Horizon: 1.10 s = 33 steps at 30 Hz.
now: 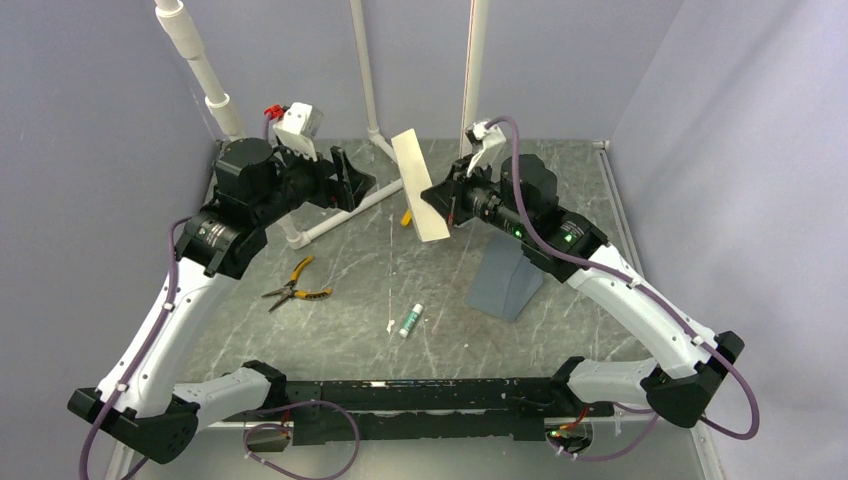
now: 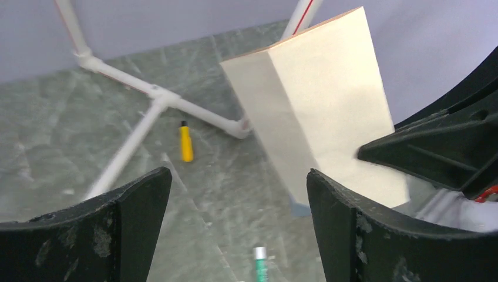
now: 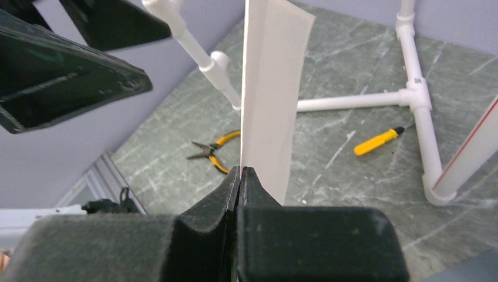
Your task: Place the letter into the envelope and seal it
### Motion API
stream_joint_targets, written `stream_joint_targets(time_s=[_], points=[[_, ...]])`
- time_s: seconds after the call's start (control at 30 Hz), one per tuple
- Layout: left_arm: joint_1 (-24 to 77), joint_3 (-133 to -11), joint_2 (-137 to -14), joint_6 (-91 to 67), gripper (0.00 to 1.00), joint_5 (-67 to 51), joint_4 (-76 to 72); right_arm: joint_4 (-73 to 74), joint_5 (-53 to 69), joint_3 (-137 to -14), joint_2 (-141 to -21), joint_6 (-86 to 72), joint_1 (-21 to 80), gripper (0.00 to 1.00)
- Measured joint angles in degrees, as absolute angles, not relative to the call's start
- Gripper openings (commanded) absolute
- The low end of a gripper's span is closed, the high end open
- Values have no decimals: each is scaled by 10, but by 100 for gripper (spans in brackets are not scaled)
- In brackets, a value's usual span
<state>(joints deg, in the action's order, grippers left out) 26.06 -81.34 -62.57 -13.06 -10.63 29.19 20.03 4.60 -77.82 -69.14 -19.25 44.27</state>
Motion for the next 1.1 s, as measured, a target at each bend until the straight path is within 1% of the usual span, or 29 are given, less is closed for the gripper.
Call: stream_joint_targets(time_s=[0.13, 0.2, 0.33, 0.43, 0.57, 0.7, 0.97, 1.1], points=[[260, -805, -627, -243, 89, -132, 257, 157, 47, -768, -681, -224, 443, 0], [260, -771, -612, -305, 89, -161, 194, 133, 51, -758, -671, -243, 443, 0], [260, -733, -597, -401, 87, -213, 117, 92, 64, -745, -654, -274, 443, 0], [260, -733, -605, -451, 83, -249, 73, 64, 75, -744, -649, -292, 443, 0], [260, -726, -618, -502, 74, -294, 14, 34, 91, -741, -649, -312, 443, 0], [260, -710, -632, -533, 70, -328, -16, 11, 100, -734, -649, -328, 443, 0], [260, -696, -636, -559, 75, -352, -37, -42, 114, -706, -649, -383, 440, 0], [260, -695, -636, -572, 75, -362, -50, -75, 127, -688, -650, -413, 437, 0]])
